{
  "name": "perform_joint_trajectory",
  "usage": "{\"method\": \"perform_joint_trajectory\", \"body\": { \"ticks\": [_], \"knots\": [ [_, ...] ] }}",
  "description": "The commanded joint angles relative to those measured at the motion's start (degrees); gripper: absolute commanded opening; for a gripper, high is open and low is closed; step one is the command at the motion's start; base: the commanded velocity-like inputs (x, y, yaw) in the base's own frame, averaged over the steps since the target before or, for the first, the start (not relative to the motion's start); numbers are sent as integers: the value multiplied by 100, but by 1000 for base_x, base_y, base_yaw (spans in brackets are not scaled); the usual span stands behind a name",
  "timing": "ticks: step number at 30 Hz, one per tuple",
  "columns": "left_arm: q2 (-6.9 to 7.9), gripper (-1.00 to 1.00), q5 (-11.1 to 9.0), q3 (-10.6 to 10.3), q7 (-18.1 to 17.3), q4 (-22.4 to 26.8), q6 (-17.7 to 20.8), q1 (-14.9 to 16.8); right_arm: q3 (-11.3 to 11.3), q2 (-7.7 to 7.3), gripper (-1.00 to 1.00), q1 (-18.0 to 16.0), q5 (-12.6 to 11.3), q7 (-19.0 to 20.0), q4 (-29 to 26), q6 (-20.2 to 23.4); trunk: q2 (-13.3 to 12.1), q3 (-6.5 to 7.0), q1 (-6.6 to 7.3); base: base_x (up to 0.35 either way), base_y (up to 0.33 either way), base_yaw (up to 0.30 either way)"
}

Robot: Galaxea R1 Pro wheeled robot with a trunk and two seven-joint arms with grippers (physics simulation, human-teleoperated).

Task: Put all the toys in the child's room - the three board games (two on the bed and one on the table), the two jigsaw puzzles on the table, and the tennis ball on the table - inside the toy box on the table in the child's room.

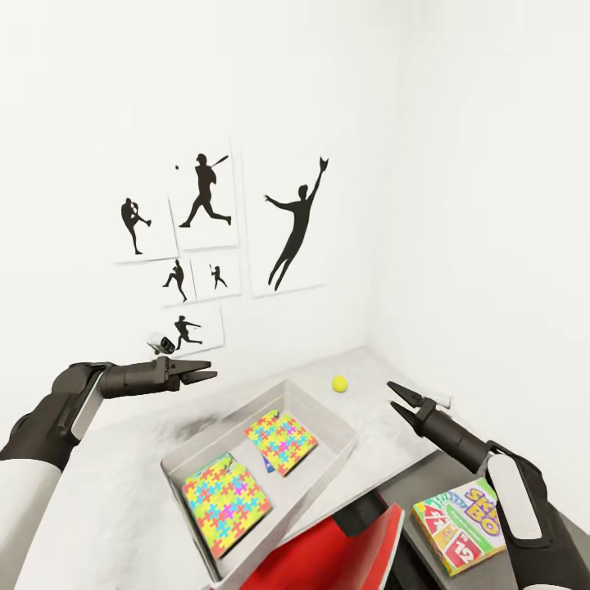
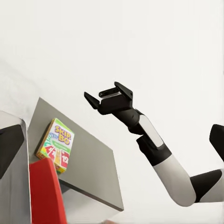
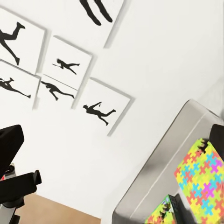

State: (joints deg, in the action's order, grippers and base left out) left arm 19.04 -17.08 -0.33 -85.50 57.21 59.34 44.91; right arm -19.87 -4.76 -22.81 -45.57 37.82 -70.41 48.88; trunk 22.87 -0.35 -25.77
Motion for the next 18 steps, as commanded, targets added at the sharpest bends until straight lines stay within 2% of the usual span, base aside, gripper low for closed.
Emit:
{"method": "perform_joint_trajectory", "body": {
  "ticks": [1, 18],
  "knots": [
    [4, 100, -5, -4, -18, 1, 60, 0, -8, 2, 100, -4, -2, 15, 6, 32, 5, 3, -1, -166, 21, -218],
    [4, 100, -6, -3, -18, 1, 60, -4, -8, 10, 100, -5, 4, 8, 35, 17, 5, 122, -1, -160, 2, -218]
  ]
}}
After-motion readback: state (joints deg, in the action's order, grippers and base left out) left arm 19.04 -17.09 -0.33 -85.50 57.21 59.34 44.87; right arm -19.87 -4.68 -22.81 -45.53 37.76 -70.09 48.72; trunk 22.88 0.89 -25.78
